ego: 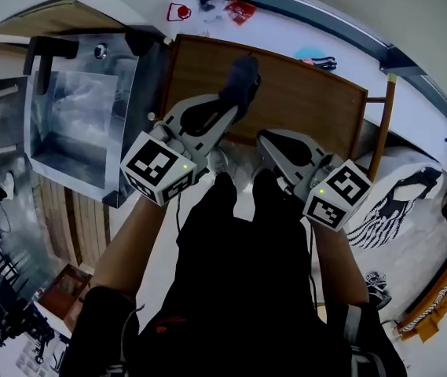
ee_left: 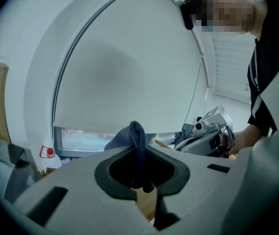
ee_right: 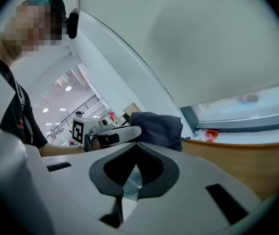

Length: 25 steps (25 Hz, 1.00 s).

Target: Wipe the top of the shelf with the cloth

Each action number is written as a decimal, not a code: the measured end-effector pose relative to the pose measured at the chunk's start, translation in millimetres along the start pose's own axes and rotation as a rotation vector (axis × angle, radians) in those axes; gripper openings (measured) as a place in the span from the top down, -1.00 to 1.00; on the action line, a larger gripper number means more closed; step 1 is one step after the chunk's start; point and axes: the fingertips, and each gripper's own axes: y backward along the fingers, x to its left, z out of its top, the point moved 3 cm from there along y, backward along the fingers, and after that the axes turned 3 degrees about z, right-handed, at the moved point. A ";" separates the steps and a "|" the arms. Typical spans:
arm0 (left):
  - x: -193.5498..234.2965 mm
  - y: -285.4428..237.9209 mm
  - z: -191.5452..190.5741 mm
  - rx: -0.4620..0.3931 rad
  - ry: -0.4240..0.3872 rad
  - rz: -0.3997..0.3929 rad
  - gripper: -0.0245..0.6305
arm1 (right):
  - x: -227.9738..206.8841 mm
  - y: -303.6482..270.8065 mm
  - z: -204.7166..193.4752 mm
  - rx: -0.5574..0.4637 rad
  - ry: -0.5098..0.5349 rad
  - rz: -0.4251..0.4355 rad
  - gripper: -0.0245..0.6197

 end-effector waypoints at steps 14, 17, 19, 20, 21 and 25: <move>-12.6 65.2 92.0 -0.172 -0.090 0.054 0.77 | 67.0 4.1 92.9 -0.100 0.216 0.020 0.91; -23.7 75.3 112.2 -0.207 -0.108 0.047 0.77 | 82.8 12.7 110.9 -0.125 0.263 0.011 0.91; -32.8 81.1 125.2 -0.228 -0.122 0.039 0.77 | 92.6 20.1 120.2 -0.141 0.290 0.005 0.91; -37.7 83.8 131.4 -0.239 -0.128 0.035 0.77 | 97.0 24.2 124.0 -0.149 0.301 0.002 0.91; -42.8 86.4 137.2 -0.249 -0.136 0.029 0.77 | 101.2 28.4 127.1 -0.157 0.312 -0.002 0.91; -60.9 95.2 154.6 -0.272 -0.165 0.014 0.77 | 114.0 43.0 136.9 -0.188 0.332 -0.012 0.91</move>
